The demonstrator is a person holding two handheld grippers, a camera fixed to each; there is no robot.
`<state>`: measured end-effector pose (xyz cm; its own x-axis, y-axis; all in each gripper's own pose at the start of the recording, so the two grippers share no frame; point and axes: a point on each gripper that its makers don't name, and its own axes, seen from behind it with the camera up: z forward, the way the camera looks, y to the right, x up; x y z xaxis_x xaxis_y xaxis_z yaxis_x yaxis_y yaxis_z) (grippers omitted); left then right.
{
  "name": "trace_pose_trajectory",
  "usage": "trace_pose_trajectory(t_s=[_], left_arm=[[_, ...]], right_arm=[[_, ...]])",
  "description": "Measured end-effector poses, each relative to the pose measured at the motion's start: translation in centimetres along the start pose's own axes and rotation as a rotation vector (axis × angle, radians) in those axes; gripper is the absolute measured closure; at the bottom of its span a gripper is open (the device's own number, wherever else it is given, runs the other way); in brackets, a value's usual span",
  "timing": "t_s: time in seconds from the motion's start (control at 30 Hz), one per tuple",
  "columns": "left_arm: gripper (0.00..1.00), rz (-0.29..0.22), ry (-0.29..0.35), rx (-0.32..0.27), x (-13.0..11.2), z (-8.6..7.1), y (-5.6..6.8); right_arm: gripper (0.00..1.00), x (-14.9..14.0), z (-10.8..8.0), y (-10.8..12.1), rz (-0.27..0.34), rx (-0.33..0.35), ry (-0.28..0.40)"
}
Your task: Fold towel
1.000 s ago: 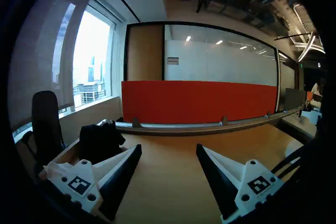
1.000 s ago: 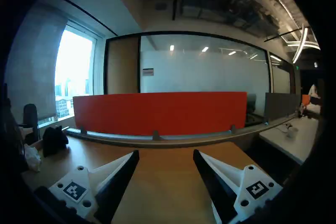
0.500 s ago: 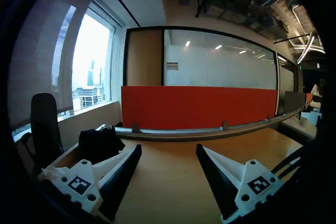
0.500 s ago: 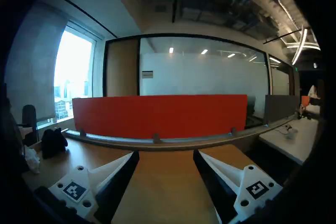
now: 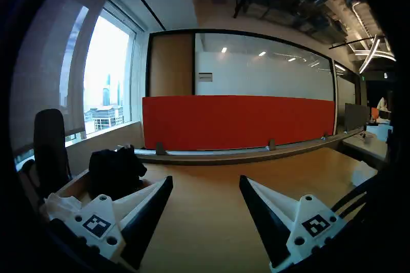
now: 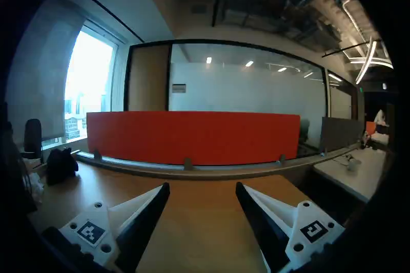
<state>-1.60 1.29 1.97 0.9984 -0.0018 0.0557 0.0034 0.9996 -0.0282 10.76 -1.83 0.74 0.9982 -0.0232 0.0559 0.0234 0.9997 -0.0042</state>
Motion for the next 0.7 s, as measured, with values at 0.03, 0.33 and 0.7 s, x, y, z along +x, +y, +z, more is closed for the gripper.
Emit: trace_pose_trajectory(t_s=[0.03, 0.33, 0.7], left_arm=[[0.04, 0.0, 0.002, 0.0, -0.4, 0.0, 0.0], [0.04, 0.015, 0.014, -0.018, -4.2, 0.3, 1.1], [0.04, -0.027, 0.043, -0.007, -7.6, 0.4, 1.1]], right_arm=[[0.0, -0.2, 0.0, 0.0, 0.001, -0.002, 0.001], [0.0, -1.6, -0.1, -0.2, 0.016, 0.004, 0.006], [0.0, -3.4, 0.1, -0.2, 0.009, 0.004, 0.002]])
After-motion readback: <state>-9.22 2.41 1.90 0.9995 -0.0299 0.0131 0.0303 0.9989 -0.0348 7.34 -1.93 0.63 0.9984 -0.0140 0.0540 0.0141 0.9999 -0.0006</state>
